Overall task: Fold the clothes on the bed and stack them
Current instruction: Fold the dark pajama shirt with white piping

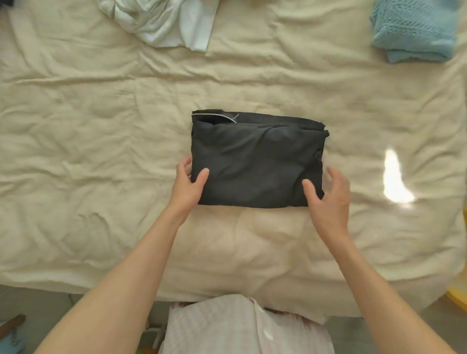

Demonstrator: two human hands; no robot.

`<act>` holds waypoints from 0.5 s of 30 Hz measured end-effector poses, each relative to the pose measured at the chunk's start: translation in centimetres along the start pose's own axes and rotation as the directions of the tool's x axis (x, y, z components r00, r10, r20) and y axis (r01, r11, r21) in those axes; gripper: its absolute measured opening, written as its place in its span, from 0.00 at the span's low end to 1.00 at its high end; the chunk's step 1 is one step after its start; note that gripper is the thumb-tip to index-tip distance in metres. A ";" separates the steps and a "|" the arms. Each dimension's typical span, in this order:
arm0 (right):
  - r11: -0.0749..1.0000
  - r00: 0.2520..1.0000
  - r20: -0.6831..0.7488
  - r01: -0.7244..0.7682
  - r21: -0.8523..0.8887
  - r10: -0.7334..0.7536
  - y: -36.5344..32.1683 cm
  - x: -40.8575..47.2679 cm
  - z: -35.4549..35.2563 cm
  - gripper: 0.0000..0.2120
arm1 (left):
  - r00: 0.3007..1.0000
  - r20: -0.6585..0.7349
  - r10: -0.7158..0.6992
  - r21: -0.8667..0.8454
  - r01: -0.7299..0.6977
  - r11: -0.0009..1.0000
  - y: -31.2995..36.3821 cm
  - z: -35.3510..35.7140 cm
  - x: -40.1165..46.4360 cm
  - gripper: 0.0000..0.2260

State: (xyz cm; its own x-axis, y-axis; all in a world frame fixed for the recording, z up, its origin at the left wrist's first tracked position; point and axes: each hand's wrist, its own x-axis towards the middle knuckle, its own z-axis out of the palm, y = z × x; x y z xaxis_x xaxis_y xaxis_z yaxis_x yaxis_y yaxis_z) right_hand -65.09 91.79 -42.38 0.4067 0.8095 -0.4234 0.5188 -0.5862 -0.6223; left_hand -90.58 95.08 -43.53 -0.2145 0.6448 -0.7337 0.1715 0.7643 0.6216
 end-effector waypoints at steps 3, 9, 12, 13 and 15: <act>0.882 0.904 0.178 -0.422 0.212 0.389 -0.2 3.5 0.0 0.19 | 0.999 -0.048 -0.023 0.021 0.024 0.999 1.1 0.1 1.7 0.24; 0.886 0.882 0.306 -0.424 0.187 0.358 0.0 3.9 -0.1 0.07 | 0.995 0.017 -0.102 -0.112 0.103 0.988 -1.1 -0.5 -0.6 0.22; 0.871 0.841 0.367 -0.472 0.136 0.398 0.6 1.9 -1.2 0.03 | 0.981 0.062 -0.184 -0.176 0.192 0.965 -3.6 -1.7 -3.5 0.17; 0.876 0.819 0.404 -0.476 0.083 0.407 1.0 1.0 -1.5 0.03 | 0.976 0.067 -0.207 -0.190 0.216 0.958 -4.5 -2.2 -4.4 0.17; 0.877 0.757 0.496 -0.481 -0.016 0.425 1.7 -0.8 -2.1 0.03 | 0.967 0.056 -0.250 -0.196 0.256 0.947 -5.8 -3.2 -5.8 0.17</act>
State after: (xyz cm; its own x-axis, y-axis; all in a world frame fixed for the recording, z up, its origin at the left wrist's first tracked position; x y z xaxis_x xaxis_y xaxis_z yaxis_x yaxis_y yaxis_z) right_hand -62.94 90.11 -41.75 0.1554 0.3806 -0.9116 0.2712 -0.9038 -0.3311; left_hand -93.45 86.89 -42.03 -0.1966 0.4327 -0.8798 -0.0813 0.8871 0.4544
